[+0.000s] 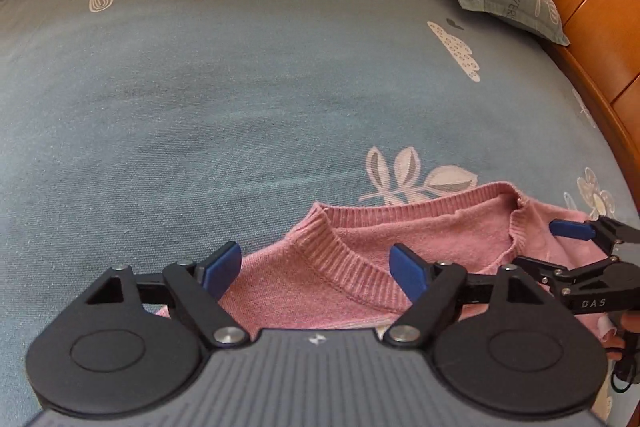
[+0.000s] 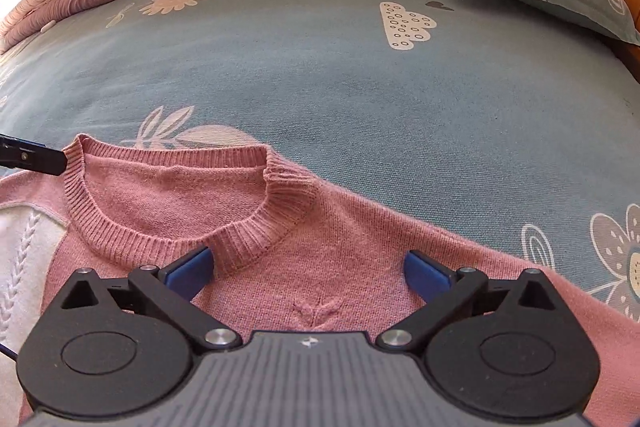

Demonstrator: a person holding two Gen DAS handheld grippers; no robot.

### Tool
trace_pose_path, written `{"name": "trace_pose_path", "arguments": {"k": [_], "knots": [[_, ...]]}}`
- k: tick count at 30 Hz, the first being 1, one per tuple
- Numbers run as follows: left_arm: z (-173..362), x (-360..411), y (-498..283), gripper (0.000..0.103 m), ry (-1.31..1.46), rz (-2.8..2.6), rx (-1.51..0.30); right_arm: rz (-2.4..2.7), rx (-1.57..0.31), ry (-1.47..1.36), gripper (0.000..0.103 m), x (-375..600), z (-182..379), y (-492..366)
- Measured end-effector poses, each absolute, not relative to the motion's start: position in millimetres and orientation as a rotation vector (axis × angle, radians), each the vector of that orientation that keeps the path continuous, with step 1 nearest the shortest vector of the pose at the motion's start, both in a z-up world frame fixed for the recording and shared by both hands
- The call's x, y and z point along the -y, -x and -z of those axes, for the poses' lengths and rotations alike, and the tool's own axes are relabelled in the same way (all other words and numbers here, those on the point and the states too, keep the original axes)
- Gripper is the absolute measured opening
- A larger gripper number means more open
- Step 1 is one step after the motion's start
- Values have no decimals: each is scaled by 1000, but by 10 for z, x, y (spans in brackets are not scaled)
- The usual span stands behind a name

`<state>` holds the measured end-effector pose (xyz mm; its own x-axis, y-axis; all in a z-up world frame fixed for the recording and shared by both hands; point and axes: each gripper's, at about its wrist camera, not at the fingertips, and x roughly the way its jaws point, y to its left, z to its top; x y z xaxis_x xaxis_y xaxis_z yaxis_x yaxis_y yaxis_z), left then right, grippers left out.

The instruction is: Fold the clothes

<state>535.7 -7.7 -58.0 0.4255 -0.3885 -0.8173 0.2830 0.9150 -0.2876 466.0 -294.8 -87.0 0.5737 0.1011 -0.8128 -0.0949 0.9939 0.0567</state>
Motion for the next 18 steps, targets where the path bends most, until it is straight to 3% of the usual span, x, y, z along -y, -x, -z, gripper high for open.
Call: {"name": "trace_pose_path", "arguments": {"k": [5,11,13,18], "knots": [[415,-34,-4816,80,215,437,-1106,-144,-952,10,103,2898,762,-4310],[693,-61,-4303,80,171,218,-1164,-177,-995,8,103,2771,713,-3848],[767,-179,-4298,65,208,129,-1183,-187,-1016,8,103,2734,713,-3730],[628,-332,-4212,68,344,153,-1178,-224,-1015,44,103,2654,629,-3499]]}}
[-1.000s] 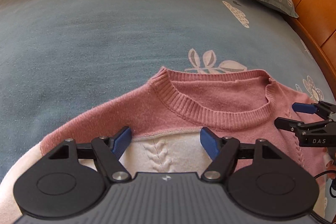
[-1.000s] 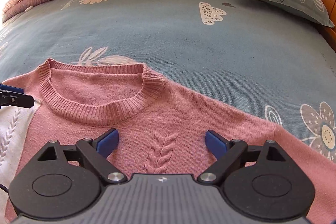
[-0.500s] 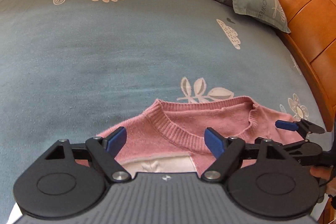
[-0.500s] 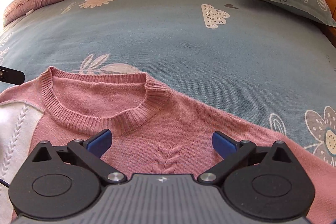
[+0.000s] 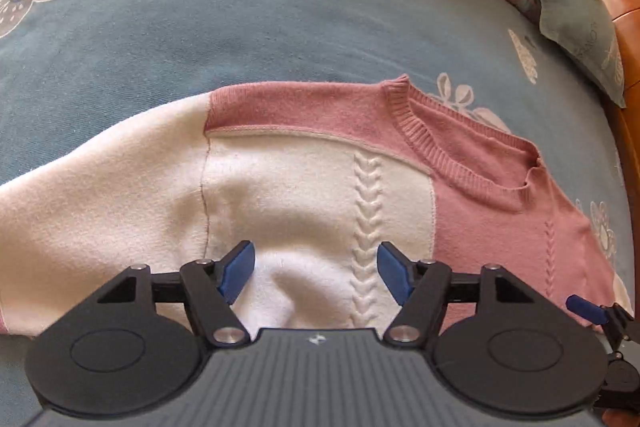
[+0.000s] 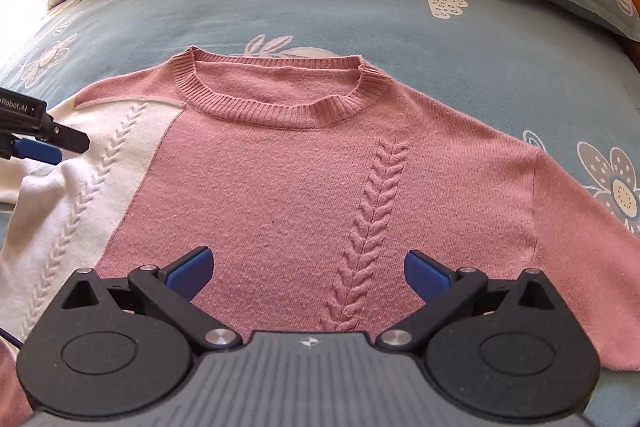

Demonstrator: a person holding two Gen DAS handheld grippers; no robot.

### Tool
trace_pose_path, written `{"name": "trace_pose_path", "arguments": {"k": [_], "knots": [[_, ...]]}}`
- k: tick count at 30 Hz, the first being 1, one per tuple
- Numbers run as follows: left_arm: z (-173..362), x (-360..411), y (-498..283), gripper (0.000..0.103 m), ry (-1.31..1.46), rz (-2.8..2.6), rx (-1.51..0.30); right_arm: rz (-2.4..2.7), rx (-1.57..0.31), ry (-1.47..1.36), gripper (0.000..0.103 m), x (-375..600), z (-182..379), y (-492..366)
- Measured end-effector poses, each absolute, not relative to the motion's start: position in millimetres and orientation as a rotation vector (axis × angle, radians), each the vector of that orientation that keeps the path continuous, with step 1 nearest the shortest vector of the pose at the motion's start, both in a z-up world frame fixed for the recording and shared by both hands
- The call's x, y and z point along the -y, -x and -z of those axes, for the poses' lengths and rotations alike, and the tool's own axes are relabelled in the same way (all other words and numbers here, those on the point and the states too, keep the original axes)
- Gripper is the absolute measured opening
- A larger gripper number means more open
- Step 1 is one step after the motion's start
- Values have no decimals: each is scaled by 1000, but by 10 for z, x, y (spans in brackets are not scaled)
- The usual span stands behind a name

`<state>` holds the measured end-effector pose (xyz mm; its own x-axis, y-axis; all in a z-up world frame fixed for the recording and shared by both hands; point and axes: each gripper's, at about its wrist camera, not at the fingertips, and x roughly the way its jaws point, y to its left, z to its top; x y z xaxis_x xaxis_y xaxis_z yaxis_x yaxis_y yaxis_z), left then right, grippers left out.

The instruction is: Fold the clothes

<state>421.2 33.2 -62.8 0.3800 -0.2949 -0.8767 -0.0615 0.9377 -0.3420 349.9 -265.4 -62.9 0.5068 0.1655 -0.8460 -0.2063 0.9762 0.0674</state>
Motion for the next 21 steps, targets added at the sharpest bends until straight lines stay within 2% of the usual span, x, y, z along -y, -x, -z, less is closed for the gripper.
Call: {"name": "trace_pose_path", "arguments": {"k": [5,7,8,13,15,21], "knots": [[717,-231,-4039,73,306,223,-1209,-273,-1035,48,103,2490,615,-3383],[805,-242,-4016,65,222,170,-1215,-295,-1055,52,103,2415,636,-3346],[824,-274,-4014,56,218,154,-1214,-298,-1070,54,103,2397,658,-3323],[630,-346,-3945,59,286,221,-1207,-261,-1116,67,103,2485,735,-3182],[553,-260,-3846,64,253,303,-1192,-270,-1113,80,103,2525,719,-3112],[696,-99,-3415,64,57,394,-1255,-331,-1151,200,103,2665,862,-2822]]}}
